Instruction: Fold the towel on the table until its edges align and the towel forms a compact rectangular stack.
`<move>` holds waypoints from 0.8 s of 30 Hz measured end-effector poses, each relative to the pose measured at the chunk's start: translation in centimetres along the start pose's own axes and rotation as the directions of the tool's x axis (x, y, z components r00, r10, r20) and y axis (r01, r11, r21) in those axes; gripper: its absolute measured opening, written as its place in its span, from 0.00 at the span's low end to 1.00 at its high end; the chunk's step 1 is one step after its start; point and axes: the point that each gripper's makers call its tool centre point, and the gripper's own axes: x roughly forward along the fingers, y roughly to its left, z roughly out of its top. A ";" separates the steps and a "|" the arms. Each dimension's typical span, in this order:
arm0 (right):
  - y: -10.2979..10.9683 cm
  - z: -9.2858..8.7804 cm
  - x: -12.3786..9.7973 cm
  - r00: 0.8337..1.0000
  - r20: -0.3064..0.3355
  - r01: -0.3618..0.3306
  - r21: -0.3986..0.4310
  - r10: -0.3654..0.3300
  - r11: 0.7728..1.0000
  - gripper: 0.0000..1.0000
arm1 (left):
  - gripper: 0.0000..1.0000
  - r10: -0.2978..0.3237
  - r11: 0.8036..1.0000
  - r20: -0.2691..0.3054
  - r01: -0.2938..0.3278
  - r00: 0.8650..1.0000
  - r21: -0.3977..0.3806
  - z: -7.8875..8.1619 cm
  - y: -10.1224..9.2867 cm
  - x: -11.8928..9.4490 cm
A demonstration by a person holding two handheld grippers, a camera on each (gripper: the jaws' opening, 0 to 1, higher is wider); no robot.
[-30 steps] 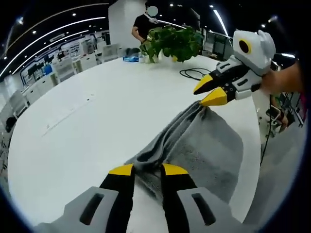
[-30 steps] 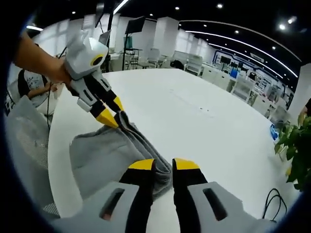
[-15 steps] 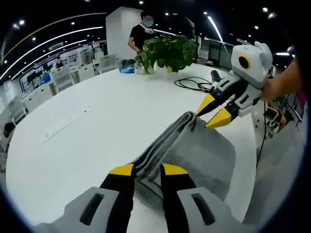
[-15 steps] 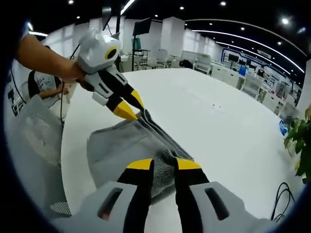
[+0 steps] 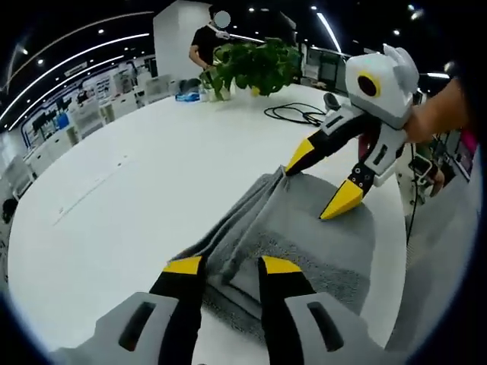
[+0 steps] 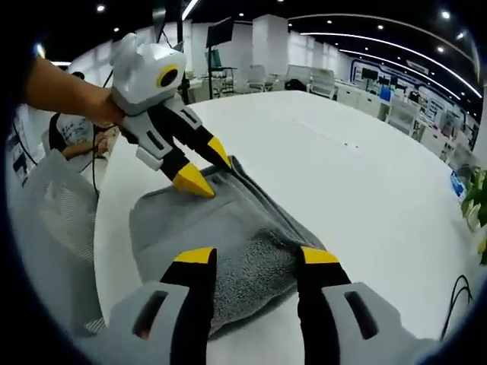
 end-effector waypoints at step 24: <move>-0.6 -1.3 1.0 0.999 -0.042 -0.011 0.071 0.014 0.997 0.47 | 0.42 0.060 0.997 -0.027 -0.061 0.998 -0.049 -0.9 1.3 0.6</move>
